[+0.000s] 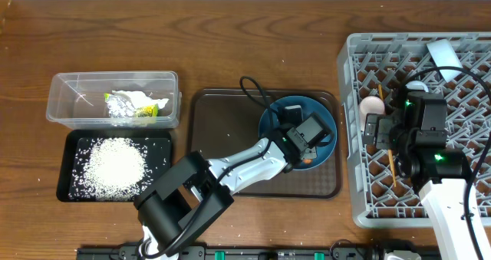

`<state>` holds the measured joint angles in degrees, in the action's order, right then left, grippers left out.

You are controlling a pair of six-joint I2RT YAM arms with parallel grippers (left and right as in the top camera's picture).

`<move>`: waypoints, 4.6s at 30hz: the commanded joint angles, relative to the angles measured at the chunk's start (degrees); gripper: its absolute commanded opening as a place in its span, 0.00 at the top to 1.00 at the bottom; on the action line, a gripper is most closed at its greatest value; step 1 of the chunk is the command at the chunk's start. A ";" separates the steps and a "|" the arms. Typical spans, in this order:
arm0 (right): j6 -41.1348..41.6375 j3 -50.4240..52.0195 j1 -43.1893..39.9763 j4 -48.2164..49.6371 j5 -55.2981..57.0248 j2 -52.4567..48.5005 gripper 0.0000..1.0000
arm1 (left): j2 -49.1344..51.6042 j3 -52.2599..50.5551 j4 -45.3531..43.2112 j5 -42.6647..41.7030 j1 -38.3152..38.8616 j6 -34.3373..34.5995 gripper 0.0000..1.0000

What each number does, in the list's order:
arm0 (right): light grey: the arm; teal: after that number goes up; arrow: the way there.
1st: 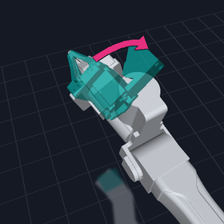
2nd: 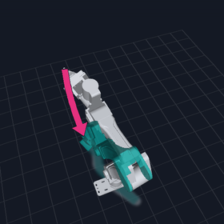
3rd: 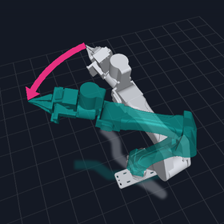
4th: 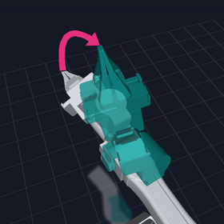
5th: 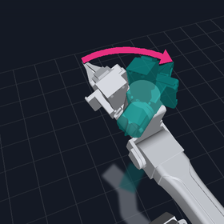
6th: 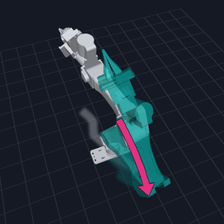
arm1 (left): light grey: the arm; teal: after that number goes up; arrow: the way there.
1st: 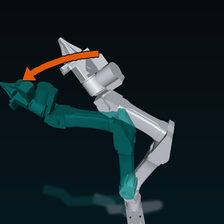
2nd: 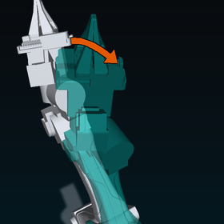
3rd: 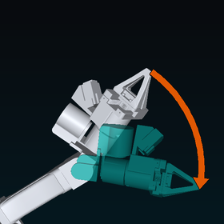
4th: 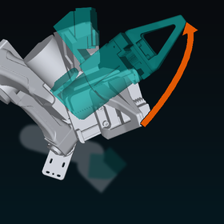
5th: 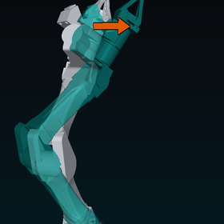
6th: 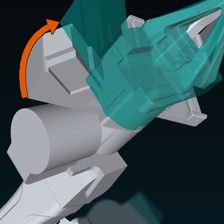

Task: Sort waste into correct bins and load items into the dishwasher rack
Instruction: 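Lower the left gripper and grasp the carrot, then carry the carrot left and lower it onto the black rice tray, then release the carrot and move the left gripper right to the blue plate rim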

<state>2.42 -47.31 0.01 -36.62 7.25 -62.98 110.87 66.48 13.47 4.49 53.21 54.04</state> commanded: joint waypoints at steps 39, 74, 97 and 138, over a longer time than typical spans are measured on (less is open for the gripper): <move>0.74 -1.01 -0.37 -0.09 -0.20 0.46 0.01 | -36.11 0.98 33.33 5.38 -47.91 -1.86 0.86; 0.74 -1.01 -0.37 -0.09 -0.20 0.46 0.01 | -33.27 -25.07 15.28 -1.03 -74.20 -3.34 0.83; 0.74 -1.01 -0.37 -0.09 -0.20 0.46 0.01 | -34.95 -23.21 12.52 -5.31 -74.18 -11.93 0.62; 0.74 -1.01 -0.37 -0.09 -0.20 0.46 0.01 | -20.02 -0.76 22.53 -8.31 -17.44 -21.99 0.41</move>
<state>2.42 -47.31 0.01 -36.62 7.22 -62.98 87.02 65.25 37.19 -5.85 35.18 31.31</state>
